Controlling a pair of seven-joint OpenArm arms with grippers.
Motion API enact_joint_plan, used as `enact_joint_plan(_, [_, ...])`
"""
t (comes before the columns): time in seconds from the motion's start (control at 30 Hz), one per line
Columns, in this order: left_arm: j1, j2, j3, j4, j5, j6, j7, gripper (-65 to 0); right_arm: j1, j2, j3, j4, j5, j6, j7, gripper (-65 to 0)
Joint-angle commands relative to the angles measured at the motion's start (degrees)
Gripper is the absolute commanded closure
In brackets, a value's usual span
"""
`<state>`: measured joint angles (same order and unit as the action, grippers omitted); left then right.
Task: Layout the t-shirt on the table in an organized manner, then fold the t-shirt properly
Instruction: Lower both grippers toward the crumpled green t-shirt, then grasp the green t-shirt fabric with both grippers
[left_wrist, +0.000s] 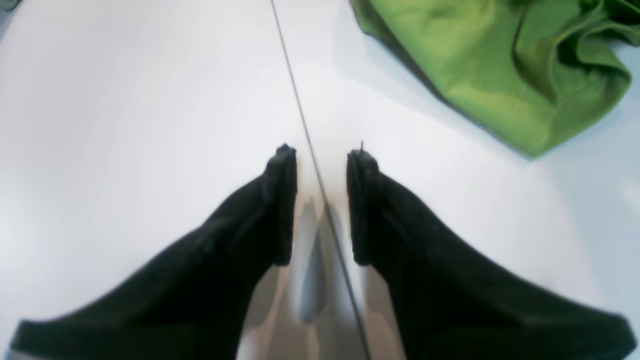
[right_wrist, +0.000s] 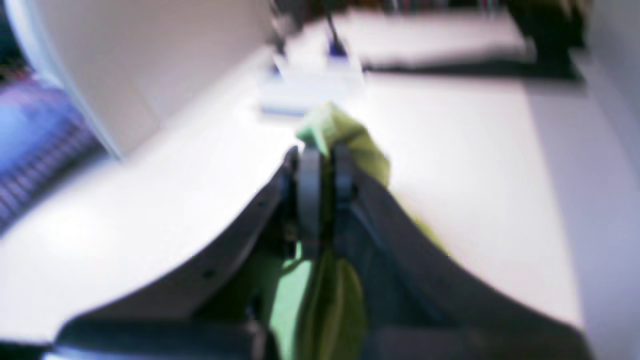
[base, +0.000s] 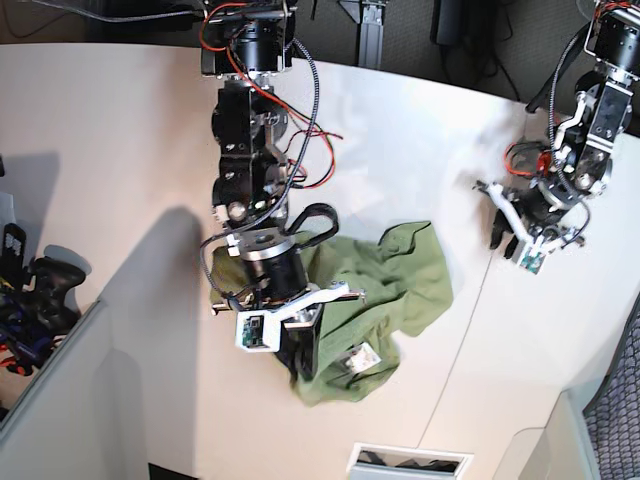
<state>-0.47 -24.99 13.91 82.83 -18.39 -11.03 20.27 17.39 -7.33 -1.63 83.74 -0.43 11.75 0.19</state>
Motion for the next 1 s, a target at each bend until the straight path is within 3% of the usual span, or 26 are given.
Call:
enact_joint_plan(0.0, [-0.5,-1.1,-0.4,0.8,-0.1,0.3,-0.9,-21.5,2.2,-0.5,-0.7,3.4,0.9,1.4,1.6,0.0])
enact_joint_plan(0.2, [1.4,-2.6,-0.4,0.8,0.0,0.3,-1.0,-21.5,7.4,-1.1,-4.1,13.5,0.9,2.5,-4.7,0.0])
enact_joint_plan(0.4, [1.7,-3.4,-0.4,0.8,-0.1,0.3,-1.0,-21.5,12.4,-1.4,-10.4,14.9,1.6,3.3,-7.1,0.0])
enact_joint_plan(0.57, [1.7,-3.6,-0.4,0.8,-0.1,0.3,-1.0,-21.5,14.3,-1.4,-20.5,12.7,1.7,3.3,-7.6,0.0])
enact_joint_plan(0.77, [1.7,-3.6,-0.4,0.8,-0.1,0.3,-1.1,-21.5,15.6,-1.4,-30.0,1.2,1.7,3.2,-7.5,0.0])
enact_joint_plan(0.8, [1.7,-3.6,-0.4,0.8,-0.1,0.3,-1.1,-21.5,15.6,-1.4,-31.1,-1.2,1.7,3.2,-7.5,-5.0])
enact_joint_plan(0.9, [1.7,-3.6,-0.4,0.8,-0.1,0.3,-1.2,-21.5,15.5,-1.4,-33.3,-8.0,1.7,3.2,-5.6,-35.3])
enact_joint_plan(0.93, [1.7,-3.5,-0.4,0.8,-0.1,0.3,-1.2,-21.5,15.4,-1.4,-33.6,-9.9,1.7,3.2,-4.5,-41.7])
enact_joint_plan(0.97, [1.7,-3.4,-0.4,0.8,-0.1,0.3,-1.2,-21.5,15.3,-1.4,-33.7,-11.6,1.7,3.2,-3.7,-44.0])
